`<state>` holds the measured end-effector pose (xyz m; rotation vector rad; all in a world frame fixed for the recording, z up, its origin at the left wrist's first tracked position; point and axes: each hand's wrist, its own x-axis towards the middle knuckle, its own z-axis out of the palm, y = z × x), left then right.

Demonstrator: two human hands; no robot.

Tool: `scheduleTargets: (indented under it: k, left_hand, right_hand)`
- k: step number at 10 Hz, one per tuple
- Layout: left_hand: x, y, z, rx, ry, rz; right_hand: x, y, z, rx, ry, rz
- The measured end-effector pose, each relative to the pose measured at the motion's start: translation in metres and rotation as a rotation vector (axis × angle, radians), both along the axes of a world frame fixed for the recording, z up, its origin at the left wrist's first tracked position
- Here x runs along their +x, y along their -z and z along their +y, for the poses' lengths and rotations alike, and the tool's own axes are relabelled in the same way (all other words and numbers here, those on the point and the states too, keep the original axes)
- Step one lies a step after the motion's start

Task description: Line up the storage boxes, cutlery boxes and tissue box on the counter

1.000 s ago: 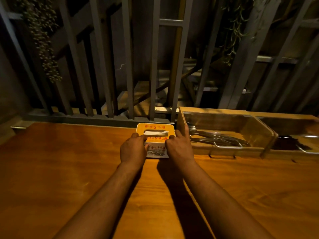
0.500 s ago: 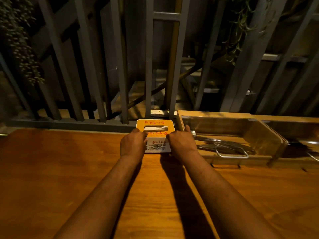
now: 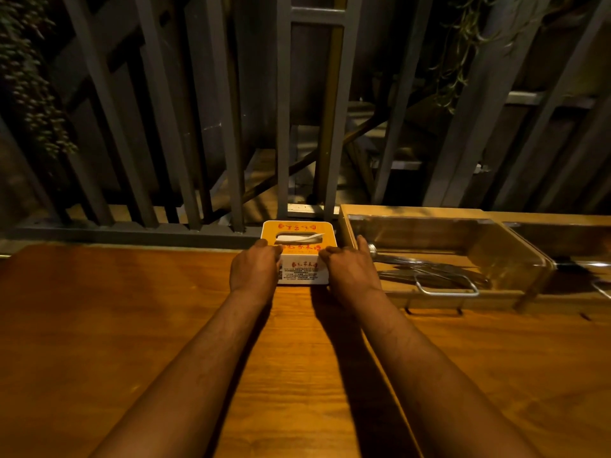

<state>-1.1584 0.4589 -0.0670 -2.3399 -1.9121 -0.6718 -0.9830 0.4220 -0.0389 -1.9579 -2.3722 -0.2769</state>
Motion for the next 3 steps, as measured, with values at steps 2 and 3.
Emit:
scheduleTargets:
  k: [2, 3]
  left_hand:
    - [0.004, -0.005, -0.014, -0.044, -0.01, 0.126]
    - [0.005, -0.007, -0.02, -0.046, -0.032, 0.13]
  right_hand:
    - [0.0, -0.007, -0.002, -0.053, -0.01, -0.05]
    - [0.0, -0.012, -0.006, -0.075, -0.008, -0.025]
